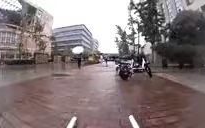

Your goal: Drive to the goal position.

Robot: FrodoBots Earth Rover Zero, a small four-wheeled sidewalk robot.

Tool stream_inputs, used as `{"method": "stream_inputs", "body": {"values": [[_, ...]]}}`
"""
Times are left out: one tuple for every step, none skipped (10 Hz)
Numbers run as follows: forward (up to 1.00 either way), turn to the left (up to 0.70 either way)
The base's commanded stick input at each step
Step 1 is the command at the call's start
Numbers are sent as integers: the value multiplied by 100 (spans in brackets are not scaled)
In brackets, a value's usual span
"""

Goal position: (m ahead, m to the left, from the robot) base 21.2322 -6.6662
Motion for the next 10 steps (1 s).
{"method": "stream_inputs", "body": {"values": [[45,0],[45,0],[8,0],[0,0],[0,0],[0,0],[0,0],[0,0],[0,0],[0,0]]}}
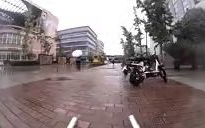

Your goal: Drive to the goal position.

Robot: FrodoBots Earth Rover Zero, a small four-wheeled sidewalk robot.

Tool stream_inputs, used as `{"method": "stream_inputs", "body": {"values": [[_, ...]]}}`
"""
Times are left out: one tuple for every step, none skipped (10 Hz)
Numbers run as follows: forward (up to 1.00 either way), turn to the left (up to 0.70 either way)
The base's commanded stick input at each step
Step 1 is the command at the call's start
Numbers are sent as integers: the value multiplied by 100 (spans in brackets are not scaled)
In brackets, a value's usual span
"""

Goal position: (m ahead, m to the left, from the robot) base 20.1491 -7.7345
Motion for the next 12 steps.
{"method": "stream_inputs", "body": {"values": [[0,0],[0,0],[34,0],[45,0],[45,0],[45,0],[45,0],[45,0],[45,0],[51,0],[70,0],[70,0]]}}
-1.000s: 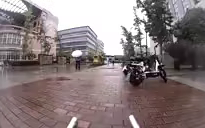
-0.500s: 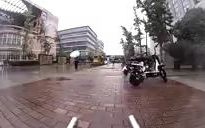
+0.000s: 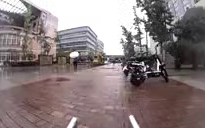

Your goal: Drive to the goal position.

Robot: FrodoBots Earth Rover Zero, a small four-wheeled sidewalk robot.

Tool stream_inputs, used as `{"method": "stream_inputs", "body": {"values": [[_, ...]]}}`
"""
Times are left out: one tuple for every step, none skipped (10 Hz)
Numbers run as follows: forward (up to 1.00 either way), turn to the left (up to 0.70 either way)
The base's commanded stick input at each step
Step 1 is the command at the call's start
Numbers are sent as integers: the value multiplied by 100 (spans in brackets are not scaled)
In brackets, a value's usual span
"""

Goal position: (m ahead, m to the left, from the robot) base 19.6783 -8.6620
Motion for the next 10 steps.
{"method": "stream_inputs", "body": {"values": [[70,0],[70,0],[70,0],[70,0],[70,0],[70,0],[70,0],[70,0],[70,0],[70,0]]}}
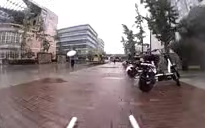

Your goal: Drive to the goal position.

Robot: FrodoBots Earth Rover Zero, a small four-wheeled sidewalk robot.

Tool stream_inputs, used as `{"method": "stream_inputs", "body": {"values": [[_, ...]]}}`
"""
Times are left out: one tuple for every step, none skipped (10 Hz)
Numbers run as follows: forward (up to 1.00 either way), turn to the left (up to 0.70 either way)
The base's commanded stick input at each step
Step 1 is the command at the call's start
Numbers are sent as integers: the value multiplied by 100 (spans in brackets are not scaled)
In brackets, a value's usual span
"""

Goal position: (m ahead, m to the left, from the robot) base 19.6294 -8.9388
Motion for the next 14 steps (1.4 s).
{"method": "stream_inputs", "body": {"values": [[70,0],[70,0],[70,0],[70,0],[70,0],[70,0],[70,0],[70,0],[70,0],[70,0],[70,0],[70,0],[70,0],[70,0]]}}
